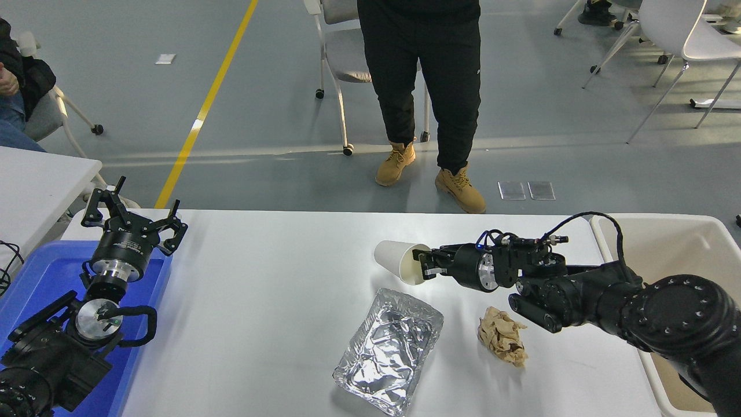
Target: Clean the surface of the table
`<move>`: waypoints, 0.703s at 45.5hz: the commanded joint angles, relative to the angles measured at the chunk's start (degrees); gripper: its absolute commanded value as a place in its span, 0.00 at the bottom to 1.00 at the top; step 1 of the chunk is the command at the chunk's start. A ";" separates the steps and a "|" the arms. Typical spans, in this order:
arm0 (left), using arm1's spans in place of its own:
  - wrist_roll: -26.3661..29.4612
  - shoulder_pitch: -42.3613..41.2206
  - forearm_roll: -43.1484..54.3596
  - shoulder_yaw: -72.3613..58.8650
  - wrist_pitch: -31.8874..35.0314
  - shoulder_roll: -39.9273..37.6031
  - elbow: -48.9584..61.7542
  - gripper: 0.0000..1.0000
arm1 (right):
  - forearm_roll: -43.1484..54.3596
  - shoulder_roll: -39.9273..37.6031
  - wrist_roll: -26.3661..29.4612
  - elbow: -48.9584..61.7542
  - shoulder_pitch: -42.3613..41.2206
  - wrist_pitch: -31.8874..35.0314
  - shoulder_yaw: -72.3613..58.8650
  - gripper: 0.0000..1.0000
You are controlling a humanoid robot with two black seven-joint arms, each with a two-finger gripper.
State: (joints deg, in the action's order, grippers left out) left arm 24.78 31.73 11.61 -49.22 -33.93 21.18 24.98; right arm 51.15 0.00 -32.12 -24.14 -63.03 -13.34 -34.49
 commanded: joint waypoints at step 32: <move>0.00 0.00 0.00 0.00 0.01 0.00 0.07 1.00 | -25.57 -18.45 -2.95 0.50 -7.98 4.90 6.28 0.00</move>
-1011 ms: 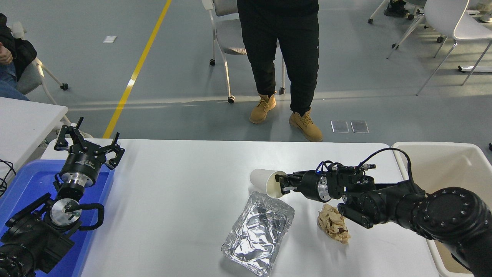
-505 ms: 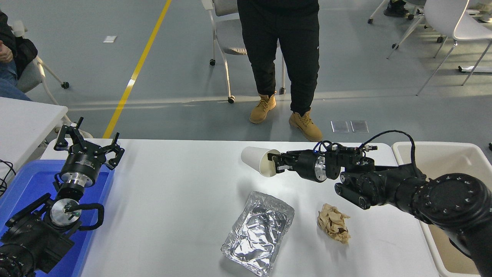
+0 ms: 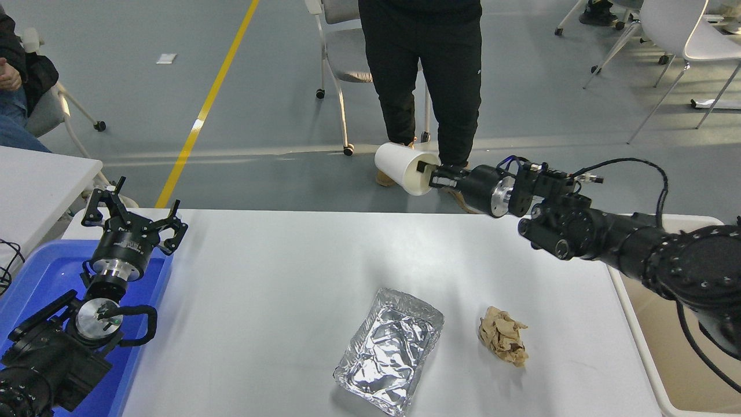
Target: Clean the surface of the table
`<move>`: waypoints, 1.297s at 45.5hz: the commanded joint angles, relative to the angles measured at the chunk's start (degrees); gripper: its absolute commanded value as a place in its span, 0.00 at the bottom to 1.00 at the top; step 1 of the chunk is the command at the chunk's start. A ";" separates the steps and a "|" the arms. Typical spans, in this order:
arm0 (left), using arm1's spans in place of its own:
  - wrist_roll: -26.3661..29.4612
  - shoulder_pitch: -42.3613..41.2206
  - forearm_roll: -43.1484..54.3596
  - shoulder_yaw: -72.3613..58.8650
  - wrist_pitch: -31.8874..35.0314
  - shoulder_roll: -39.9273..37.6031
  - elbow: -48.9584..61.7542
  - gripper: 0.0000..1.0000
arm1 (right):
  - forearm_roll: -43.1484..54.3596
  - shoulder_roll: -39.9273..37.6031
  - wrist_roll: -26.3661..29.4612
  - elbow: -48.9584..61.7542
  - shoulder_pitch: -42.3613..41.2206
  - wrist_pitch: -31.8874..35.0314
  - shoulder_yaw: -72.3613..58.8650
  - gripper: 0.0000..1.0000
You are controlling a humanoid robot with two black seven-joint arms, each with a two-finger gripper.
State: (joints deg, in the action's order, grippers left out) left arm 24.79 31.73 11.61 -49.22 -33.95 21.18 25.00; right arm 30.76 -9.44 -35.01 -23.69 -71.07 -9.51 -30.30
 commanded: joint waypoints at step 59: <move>0.00 0.00 -0.01 0.00 -0.07 0.00 -0.04 1.00 | -13.18 -25.37 12.76 19.20 25.80 7.58 11.66 0.00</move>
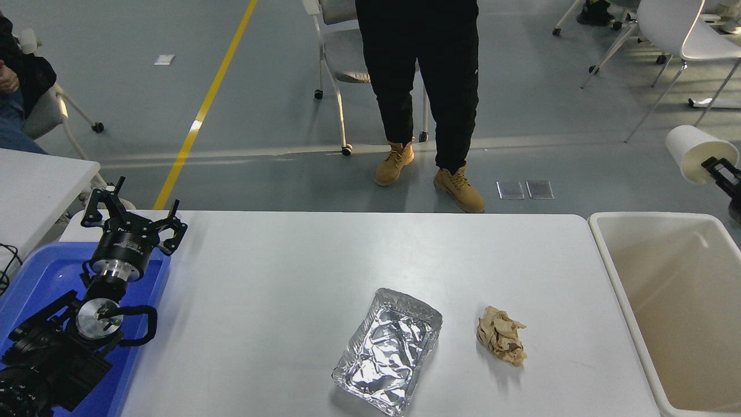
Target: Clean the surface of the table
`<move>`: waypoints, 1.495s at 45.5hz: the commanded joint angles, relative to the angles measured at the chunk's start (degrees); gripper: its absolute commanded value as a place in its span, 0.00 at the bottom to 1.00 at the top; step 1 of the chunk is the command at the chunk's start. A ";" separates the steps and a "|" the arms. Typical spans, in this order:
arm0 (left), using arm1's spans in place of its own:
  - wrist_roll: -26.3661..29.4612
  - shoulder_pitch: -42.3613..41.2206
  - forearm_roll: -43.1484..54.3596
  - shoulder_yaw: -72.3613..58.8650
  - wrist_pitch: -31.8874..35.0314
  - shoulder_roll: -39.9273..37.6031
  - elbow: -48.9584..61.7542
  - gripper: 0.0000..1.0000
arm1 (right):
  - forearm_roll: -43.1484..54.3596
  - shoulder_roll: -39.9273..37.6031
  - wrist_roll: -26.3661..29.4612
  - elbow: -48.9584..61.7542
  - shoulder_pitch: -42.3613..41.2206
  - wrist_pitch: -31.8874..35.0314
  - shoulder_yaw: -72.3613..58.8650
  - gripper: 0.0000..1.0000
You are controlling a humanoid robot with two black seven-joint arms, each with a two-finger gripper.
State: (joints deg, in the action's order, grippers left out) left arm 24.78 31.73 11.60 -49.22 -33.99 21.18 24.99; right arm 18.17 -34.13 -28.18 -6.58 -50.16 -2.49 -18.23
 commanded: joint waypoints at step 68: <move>0.00 0.00 0.01 0.00 0.06 0.00 -0.03 1.00 | -0.33 9.43 18.96 2.19 16.32 -0.32 -0.31 0.23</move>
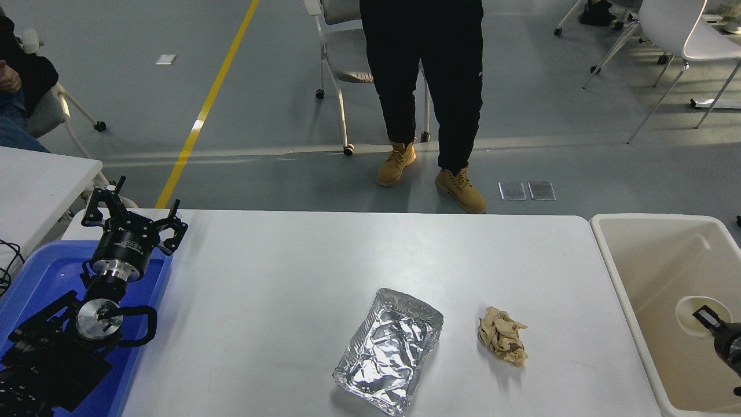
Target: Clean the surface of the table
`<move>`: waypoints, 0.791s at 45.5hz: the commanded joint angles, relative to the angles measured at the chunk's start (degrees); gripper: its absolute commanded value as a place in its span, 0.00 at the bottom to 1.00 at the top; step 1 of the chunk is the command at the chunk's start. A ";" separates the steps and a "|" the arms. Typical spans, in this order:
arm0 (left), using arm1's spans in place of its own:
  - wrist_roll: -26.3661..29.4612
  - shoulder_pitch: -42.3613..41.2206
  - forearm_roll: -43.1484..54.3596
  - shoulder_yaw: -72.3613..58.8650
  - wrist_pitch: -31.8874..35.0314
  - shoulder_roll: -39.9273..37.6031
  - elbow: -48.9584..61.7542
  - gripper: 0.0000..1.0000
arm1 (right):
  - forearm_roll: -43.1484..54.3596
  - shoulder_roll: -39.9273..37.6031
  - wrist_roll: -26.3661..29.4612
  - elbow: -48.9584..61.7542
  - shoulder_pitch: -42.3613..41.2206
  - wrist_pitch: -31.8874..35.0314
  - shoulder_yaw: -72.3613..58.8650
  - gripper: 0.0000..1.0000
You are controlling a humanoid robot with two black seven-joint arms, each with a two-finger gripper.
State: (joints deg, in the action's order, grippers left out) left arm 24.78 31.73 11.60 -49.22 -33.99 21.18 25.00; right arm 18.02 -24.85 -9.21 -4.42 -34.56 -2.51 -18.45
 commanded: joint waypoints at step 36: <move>0.00 0.00 0.00 0.00 0.07 0.00 -0.04 1.00 | -0.44 -7.92 -0.02 0.02 -12.80 -0.31 14.13 0.97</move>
State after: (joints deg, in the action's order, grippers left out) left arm 24.78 31.73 11.60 -49.22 -33.99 21.18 25.01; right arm 17.65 -28.78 -9.33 -4.33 -40.72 -3.30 -13.35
